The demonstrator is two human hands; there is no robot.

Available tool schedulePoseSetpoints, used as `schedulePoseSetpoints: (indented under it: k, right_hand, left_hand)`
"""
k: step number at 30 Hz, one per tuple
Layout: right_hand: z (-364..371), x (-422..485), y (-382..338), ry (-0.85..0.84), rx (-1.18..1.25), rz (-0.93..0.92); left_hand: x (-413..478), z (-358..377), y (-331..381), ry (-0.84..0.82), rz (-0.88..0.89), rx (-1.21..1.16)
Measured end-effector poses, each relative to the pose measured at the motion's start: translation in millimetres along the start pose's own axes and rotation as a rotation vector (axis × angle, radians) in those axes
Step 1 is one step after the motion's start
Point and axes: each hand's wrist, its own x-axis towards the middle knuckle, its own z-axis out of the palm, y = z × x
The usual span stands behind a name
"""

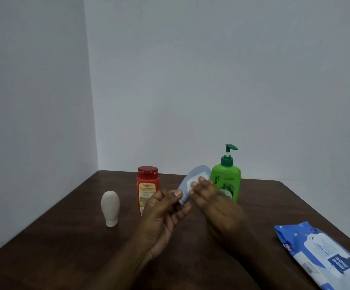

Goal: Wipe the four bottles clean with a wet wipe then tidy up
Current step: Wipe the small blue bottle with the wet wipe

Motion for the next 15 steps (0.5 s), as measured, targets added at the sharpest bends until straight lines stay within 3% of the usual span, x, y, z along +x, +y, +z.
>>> schedulePoseSetpoints:
  k: [4, 10, 15]
  right_hand:
    - [-1, 3, -6, -0.025, -0.013, -0.089]
    - [-5, -6, 26, 0.083, -0.055, 0.156]
    - [-2, -1, 6, 0.055, -0.043, 0.035]
  left_hand:
    - [0, 1, 4, -0.015, -0.023, -0.061]
    - [-2, 4, 1, -0.006, -0.038, 0.027]
    - [-3, 4, 2, -0.028, -0.053, 0.004]
